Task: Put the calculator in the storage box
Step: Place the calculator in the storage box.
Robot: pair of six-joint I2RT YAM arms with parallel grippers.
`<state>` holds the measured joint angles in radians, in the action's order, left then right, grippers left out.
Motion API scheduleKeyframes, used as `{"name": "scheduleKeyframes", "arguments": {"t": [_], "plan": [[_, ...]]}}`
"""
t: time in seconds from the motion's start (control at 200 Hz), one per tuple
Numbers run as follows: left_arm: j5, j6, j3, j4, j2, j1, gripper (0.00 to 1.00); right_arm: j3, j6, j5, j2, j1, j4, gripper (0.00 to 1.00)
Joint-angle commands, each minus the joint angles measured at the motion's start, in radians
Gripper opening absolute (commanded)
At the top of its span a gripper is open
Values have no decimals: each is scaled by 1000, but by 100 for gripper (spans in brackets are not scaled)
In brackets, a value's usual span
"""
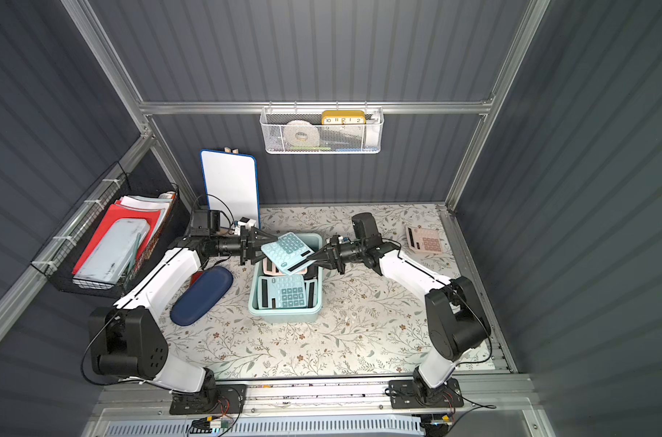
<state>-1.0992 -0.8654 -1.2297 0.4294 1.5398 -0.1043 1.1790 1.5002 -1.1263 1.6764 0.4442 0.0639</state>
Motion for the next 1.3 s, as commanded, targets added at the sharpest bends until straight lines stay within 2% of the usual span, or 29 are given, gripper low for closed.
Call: {"name": "scheduleKeyframes", "arguments": {"t": [0.0, 0.05, 0.12, 0.29, 0.38, 0.415, 0.525, 0.615, 0.7, 0.855, 1.041, 1.106, 1.176, 1.296], "plan": [[-40, 24, 9, -2, -21, -6, 33, 36, 46, -39, 20, 14, 82, 0], [-41, 24, 10, -3, -20, -6, 25, 39, 56, -39, 27, 16, 97, 0], [-41, 25, 7, -1, -18, -6, 19, 44, 62, -34, 35, 17, 105, 0], [-22, 43, -33, 22, -6, -6, 13, 62, 51, -5, 38, 22, 85, 0], [-4, 52, -58, 33, 3, -6, 12, 81, 25, 24, 37, 26, 39, 8], [6, 53, -66, 35, 3, -6, 12, 93, -1, 41, 37, 27, -2, 18], [50, 44, -73, 30, -7, -5, 12, 129, -53, 94, 34, 38, -86, 34], [86, 13, -67, -5, -23, -5, 13, 140, -67, 128, 26, 52, -108, 41], [109, -17, -59, -38, -36, -5, 13, 130, -70, 161, 14, 67, -113, 43], [145, -32, -55, -54, -52, -5, 13, 111, -65, 204, -2, 98, -101, 39], [156, -67, -41, -99, -65, -5, 13, 84, -31, 270, -11, 124, -43, 27], [162, -66, -37, -100, -72, -5, 13, 85, -25, 291, -10, 131, -38, 20], [175, -64, -31, -98, -82, -5, 13, 88, -17, 309, -9, 138, -34, 16], [197, -59, -24, -97, -99, -5, 17, 93, -23, 342, -24, 141, -69, 0]]}}
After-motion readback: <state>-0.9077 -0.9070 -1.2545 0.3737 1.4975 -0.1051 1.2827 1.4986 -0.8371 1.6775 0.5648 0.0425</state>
